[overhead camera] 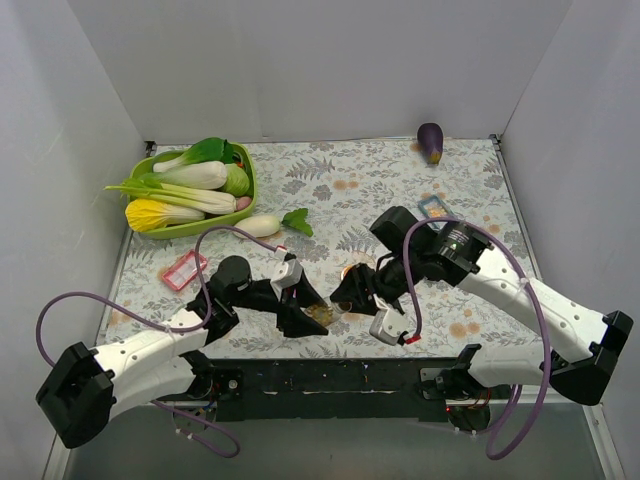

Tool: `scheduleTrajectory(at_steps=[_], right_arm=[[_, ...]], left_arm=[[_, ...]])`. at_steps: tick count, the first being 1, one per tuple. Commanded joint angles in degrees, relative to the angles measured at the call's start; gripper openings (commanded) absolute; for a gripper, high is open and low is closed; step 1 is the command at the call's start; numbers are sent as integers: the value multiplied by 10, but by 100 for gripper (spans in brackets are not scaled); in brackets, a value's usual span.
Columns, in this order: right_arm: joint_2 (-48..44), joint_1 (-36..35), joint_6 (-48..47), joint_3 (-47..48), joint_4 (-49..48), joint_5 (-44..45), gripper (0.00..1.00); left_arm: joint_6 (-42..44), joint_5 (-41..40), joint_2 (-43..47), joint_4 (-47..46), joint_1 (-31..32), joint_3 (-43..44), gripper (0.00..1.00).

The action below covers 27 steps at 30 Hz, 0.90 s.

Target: Sort the pills into containers

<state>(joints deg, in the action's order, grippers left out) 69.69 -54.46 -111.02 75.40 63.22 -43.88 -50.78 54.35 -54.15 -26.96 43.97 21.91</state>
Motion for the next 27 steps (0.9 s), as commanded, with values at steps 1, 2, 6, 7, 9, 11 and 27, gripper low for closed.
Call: scheduleTrajectory(at_steps=[1, 2, 6, 7, 9, 11, 27], right_arm=[[-25, -10, -143, -9, 30, -6, 1], [-26, -10, -134, -15, 24, -9, 4], [-38, -10, -40, -52, -25, -44, 32], [-46, -10, 18, -67, -42, -50, 42], [-54, -10, 84, -81, -95, -65, 64], [-76, -10, 204, -96, -136, -70, 75], [-88, 79, 1304, -142, -417, 141, 93]], left_arm=[[9, -7, -13, 31, -8, 21, 0], [9, -6, -16, 32, -8, 23, 0], [9, -5, -20, 31, -8, 28, 0], [8, -8, -19, 30, -8, 27, 0], [6, -13, -17, 27, -8, 24, 0], [6, -20, -12, 26, -8, 21, 0], [-5, -54, -4, 3, -8, -1, 0]])
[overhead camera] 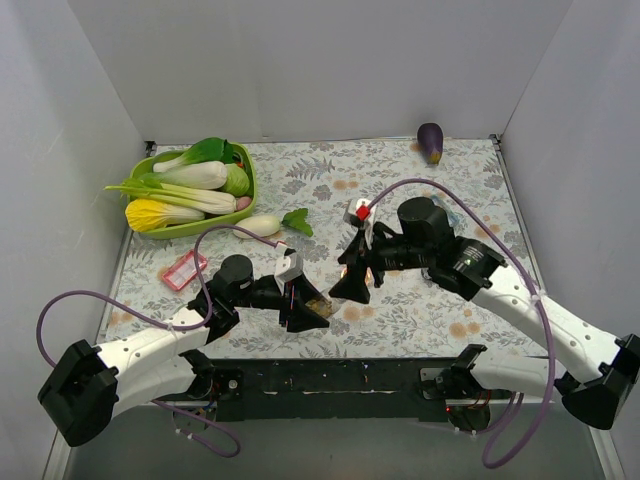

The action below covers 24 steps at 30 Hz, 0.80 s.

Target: Sort the pills into containers

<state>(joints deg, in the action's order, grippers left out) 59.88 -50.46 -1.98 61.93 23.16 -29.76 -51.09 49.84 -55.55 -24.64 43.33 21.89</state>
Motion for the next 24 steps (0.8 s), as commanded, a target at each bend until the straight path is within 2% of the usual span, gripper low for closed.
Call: scheduleTrajectory(at_steps=[1, 15, 24], right_arm=[[19, 50, 221, -10, -12, -4, 92], [39, 57, 213, -25, -11, -80, 80], [49, 51, 205, -37, -4, -86, 73]], left_arm=[[-2, -10, 12, -21, -2, -2, 0], [6, -24, 18, -16, -2, -6, 0], [10, -33, 13, -19, -2, 2, 0]])
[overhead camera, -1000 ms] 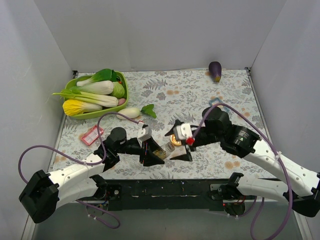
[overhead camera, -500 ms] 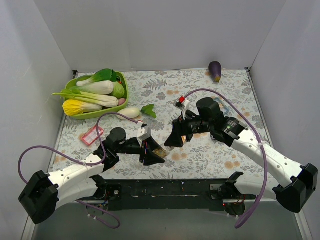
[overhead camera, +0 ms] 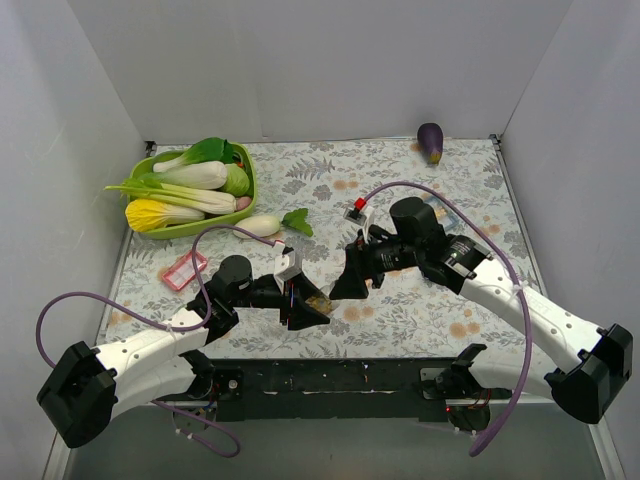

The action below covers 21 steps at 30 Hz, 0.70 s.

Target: Sort the pills into containers

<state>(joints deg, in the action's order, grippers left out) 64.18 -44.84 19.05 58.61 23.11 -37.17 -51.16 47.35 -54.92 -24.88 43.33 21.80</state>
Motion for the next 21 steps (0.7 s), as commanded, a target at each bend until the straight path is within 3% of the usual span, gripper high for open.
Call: scheduleTrajectory(at_steps=[1, 4, 8, 11, 14, 15, 17, 18, 19, 21], right_arm=[[7, -5, -7, -3, -4, -12, 72], [9, -8, -11, -2, -5, -17, 63], [8, -10, -34, -1, -20, -36, 21], [6, -10, -63, 8, -34, -62, 2], [10, -10, -178, 30, -35, -142, 1], [17, -10, -273, 40, -26, -202, 1], [31, -10, -358, 55, 3, -267, 1], [53, -12, -401, 85, 26, -313, 1], [66, -15, -509, 101, 52, -329, 1], [104, -17, -649, 165, 184, -337, 1]], left_arm=[[11, -10, 7, -17, -2, 3, 0], [11, -12, 5, -17, -2, 4, 0], [11, -10, 5, -16, -2, 3, 0], [14, -2, 7, -11, -2, 2, 0], [19, 9, 6, -9, -2, 3, 0], [22, 16, 5, -8, -2, 5, 0], [26, 23, -1, -3, -2, 12, 0], [26, 29, -5, 0, -2, 15, 0], [30, 30, -7, 4, -2, 19, 0], [31, 36, -8, 12, -2, 27, 0]])
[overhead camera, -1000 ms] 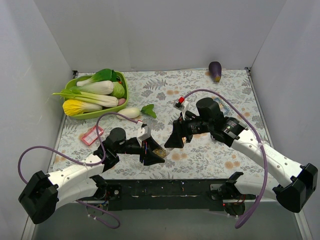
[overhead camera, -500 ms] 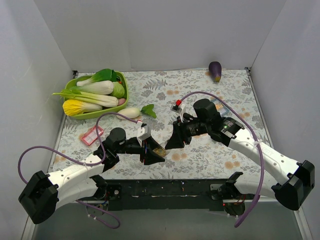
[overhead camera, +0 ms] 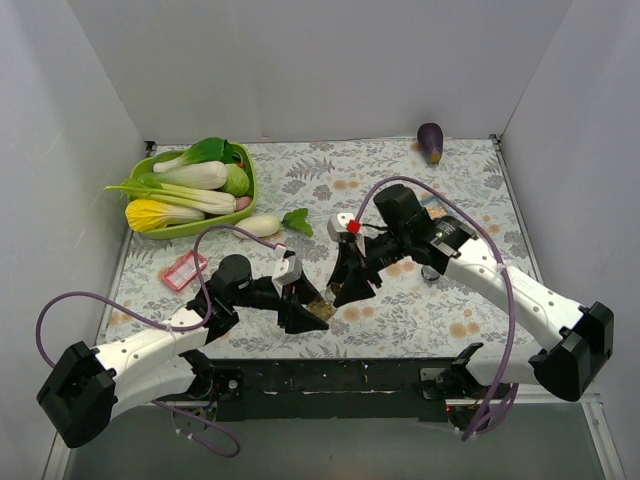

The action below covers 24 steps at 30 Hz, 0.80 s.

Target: Sort the pills into containers

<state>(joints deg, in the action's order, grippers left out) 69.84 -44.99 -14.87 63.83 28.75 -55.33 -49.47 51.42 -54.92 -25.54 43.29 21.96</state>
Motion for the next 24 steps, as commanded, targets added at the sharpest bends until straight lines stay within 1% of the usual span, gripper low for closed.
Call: scheduleTrajectory(at_steps=[1, 2, 3, 4, 5, 6, 8, 10, 13, 17, 19, 21, 22, 23, 24], right_arm=[[62, -22, -484, 139, 180, -145, 1], [75, -25, -560, 161, 294, -134, 1], [101, -29, -663, 181, 349, -101, 1], [111, -40, -741, 218, 398, -81, 1], [120, -43, -824, 232, 424, -63, 1], [130, -46, -853, 243, 457, -40, 1], [130, -48, -892, 264, 462, -26, 1], [119, -49, -911, 270, 460, -7, 1], [99, -49, -886, 270, 438, 8, 1], [72, -48, -841, 242, 420, 16, 1], [46, -47, -799, 212, 400, 15, 1], [24, -43, -761, 190, 355, 11, 1], [18, -39, -691, 186, 338, 8, 1], [14, -28, -655, 185, 293, 1, 1], [7, 2, -606, 182, 266, -16, 1]], left_arm=[[16, -3, -8, 20, -1, 27, 0], [17, -1, -5, 25, -1, 28, 0], [19, 0, -5, 27, -1, 29, 0], [21, 3, -4, 29, -1, 29, 0], [24, 4, -2, 35, -1, 27, 0], [25, 6, -2, 37, -1, 27, 0], [26, 9, -1, 39, -1, 25, 0], [26, 10, 3, 41, -1, 22, 0], [25, 5, 15, 36, -1, 13, 0], [22, 1, 24, 30, -1, 8, 0], [19, -2, 24, 26, -1, 7, 0], [18, -6, 24, 28, -1, 8, 0], [17, -11, 25, 30, -1, 11, 0], [12, -17, 31, 32, -1, 13, 0], [7, -38, 36, 33, -1, 13, 0]])
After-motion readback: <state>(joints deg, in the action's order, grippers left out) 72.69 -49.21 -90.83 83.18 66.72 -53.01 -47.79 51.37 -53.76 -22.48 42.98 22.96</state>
